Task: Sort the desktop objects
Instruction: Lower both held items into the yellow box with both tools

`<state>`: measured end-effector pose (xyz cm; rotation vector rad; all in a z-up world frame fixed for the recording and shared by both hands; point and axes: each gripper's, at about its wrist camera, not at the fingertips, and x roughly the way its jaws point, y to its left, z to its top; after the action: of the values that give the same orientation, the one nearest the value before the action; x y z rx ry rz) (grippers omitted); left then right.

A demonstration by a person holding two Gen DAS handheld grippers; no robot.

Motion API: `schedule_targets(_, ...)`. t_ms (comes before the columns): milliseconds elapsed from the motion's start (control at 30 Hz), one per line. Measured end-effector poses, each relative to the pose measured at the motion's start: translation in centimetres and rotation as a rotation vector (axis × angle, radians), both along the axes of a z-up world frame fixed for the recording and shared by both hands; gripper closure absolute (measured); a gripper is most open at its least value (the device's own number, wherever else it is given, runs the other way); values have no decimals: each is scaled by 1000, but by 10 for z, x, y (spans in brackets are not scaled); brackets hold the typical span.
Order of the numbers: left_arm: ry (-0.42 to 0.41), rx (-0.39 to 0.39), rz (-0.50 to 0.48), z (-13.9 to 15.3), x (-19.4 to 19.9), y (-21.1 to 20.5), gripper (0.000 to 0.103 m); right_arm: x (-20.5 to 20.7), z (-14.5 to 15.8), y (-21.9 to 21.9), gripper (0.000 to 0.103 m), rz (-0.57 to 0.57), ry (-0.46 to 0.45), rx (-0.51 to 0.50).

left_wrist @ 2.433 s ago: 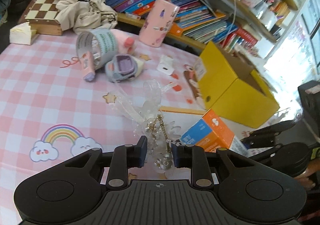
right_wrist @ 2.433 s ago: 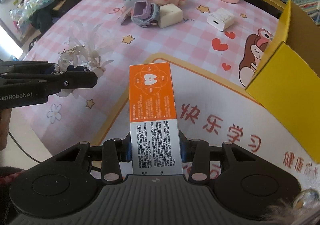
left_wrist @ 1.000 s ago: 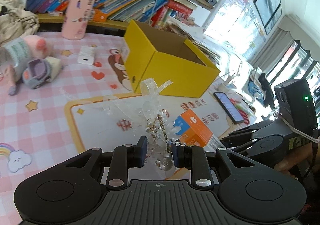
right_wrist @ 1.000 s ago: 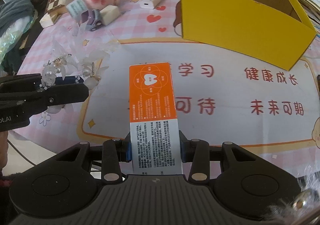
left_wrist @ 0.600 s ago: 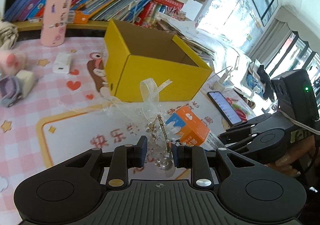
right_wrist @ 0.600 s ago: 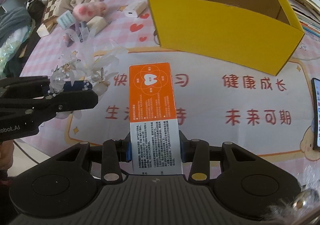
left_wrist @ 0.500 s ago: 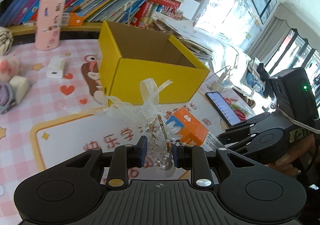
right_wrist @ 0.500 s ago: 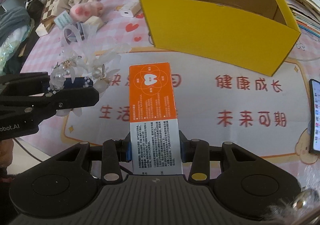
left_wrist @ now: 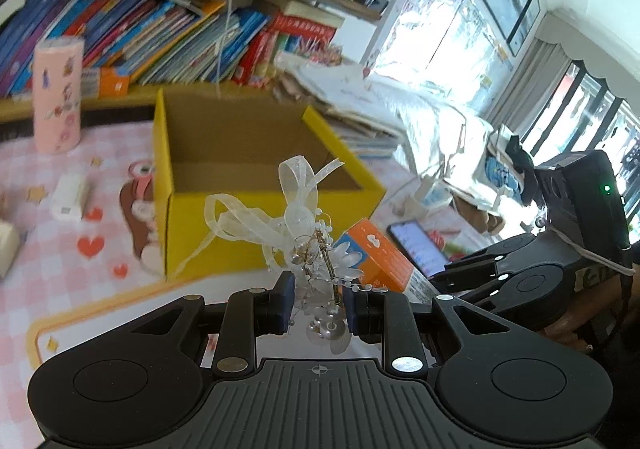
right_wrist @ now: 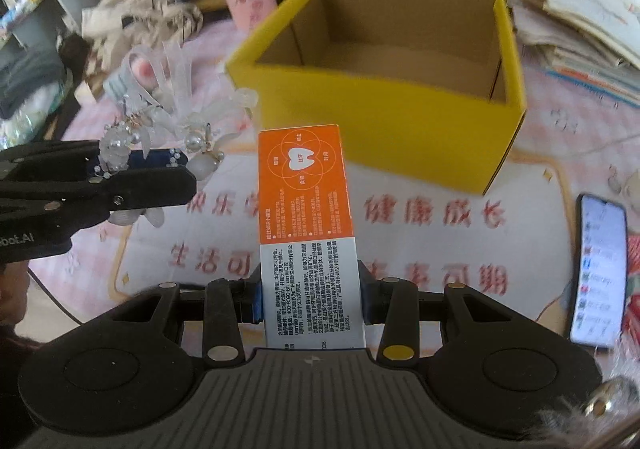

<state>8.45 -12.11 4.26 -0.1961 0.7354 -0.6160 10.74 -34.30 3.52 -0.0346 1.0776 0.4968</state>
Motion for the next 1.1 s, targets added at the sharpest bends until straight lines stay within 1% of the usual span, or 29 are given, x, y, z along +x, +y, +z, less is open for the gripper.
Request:
schedule_targets(200, -46, -20, 3, 17, 21, -17, 79, 23, 29, -21, 65, 6, -94, 65)
schedule_targets(300, -83, 9, 4, 23, 32, -26, 79, 38, 38, -26, 65, 18, -135, 87)
schedule_targets(400, -118, 27, 12, 29, 47, -32, 79, 57, 40, -28, 65, 35, -161, 105)
schedule_targets(500, -126, 48, 41, 29, 69, -33, 79, 81, 41, -28, 65, 44, -181, 100)
schedule_targets(600, -136, 135, 72, 22, 90, -38, 79, 105, 38, -26, 65, 57, -197, 77)
schedule_targets(733, -119, 209, 96, 10, 116, -37, 79, 136, 34, -17, 66, 91, -235, 12)
schedule_targets(900, -74, 286, 108, -11, 148, -38, 79, 172, 19, -3, 66, 126, -234, -41)
schedule_targets(967, -50, 316, 92, -21, 157, -42, 79, 188, 6, 2, 66, 139, -208, -71)
schedule_targets(1100, -3, 372, 67, -42, 169, -48, 79, 205, -23, 13, 66, 187, -149, -143)
